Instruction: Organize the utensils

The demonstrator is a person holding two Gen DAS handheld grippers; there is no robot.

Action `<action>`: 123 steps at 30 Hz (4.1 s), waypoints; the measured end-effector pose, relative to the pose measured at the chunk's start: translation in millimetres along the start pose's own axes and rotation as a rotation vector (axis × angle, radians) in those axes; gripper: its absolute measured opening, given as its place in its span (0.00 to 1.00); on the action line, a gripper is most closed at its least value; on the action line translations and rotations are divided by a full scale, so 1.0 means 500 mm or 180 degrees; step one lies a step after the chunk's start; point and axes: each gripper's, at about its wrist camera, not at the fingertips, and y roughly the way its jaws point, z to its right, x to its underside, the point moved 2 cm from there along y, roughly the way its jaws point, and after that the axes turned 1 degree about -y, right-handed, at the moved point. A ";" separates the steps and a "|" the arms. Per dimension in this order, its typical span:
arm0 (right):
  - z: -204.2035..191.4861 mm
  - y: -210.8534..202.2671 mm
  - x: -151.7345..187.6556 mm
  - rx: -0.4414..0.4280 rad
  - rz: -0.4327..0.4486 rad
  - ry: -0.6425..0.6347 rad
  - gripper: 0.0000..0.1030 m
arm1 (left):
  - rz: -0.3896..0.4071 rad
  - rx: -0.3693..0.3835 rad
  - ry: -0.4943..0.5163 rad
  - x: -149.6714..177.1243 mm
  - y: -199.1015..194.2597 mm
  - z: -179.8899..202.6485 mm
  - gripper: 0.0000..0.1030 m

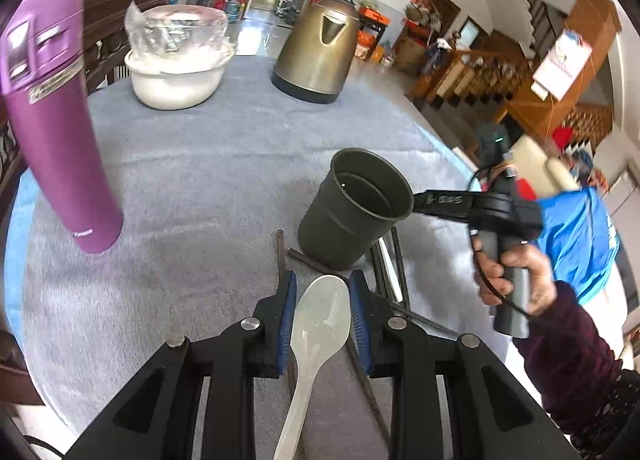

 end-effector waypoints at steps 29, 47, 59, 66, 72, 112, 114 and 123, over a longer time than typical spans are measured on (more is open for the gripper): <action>0.051 -0.005 -0.018 -0.0300 0.0184 0.0194 0.04 | 0.1136 0.0462 -0.0373 -0.256 0.040 0.105 0.28; 0.055 0.102 -0.007 -0.0642 -0.0376 0.0363 0.05 | 0.1124 0.0302 -0.0277 -0.228 0.156 0.089 0.28; 0.035 0.091 -0.009 -0.0418 -0.0130 0.0084 0.02 | 0.1175 0.0337 -0.0129 -0.250 0.127 0.116 0.28; 0.056 0.036 -0.016 -0.0487 0.0217 0.0223 0.02 | 0.1427 0.0382 -0.0219 -0.261 0.095 0.106 0.28; 0.060 0.035 -0.021 -0.0557 0.0071 0.0324 0.07 | 0.1431 0.0365 -0.0255 -0.233 0.109 0.095 0.28; -0.086 0.100 0.019 0.0617 -0.0093 -0.1116 0.31 | 0.0910 -0.0153 0.0040 0.002 0.015 0.039 0.57; -0.076 0.079 0.020 0.0515 0.0032 -0.0981 0.31 | 0.0903 -0.0183 0.0028 0.009 0.006 0.036 0.57; -0.105 -0.143 -0.002 -0.0238 0.1496 -0.0513 0.31 | 0.0818 -0.0347 0.0016 0.052 -0.023 0.031 0.57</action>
